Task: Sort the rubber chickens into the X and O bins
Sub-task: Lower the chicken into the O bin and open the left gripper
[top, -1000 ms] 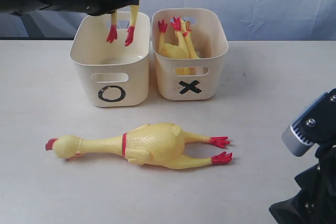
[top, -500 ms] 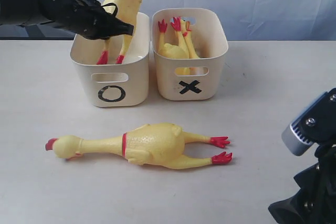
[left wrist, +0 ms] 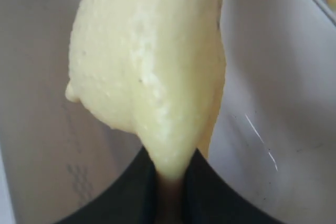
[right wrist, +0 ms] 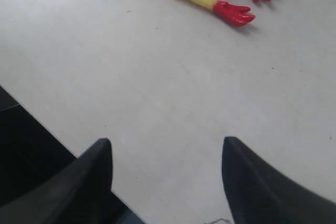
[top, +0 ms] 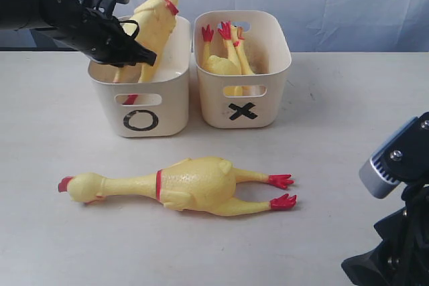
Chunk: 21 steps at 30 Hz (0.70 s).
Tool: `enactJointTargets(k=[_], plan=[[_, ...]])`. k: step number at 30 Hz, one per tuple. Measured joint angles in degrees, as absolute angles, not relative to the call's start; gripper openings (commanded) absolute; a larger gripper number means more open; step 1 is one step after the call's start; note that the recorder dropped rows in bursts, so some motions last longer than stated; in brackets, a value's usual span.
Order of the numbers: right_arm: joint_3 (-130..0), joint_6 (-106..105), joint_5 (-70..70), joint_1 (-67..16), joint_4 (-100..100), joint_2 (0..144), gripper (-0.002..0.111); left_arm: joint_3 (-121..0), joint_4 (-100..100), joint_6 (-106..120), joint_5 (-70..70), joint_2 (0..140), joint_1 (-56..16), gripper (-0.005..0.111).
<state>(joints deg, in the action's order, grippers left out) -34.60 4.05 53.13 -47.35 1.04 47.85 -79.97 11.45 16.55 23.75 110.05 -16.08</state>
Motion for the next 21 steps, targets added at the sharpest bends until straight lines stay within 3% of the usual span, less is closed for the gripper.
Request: enactJointTargets(k=[9, 21], plan=[[-34.6, 4.1, 53.1, -47.4, 1.0, 47.8, 0.058, -80.0, 9.2, 16.6, 25.1, 110.0, -16.1, 0.038], [-34.6, 4.1, 53.1, -47.4, 1.0, 47.8, 0.058, -80.0, 17.0, 16.6, 22.2, 110.0, -16.1, 0.038]])
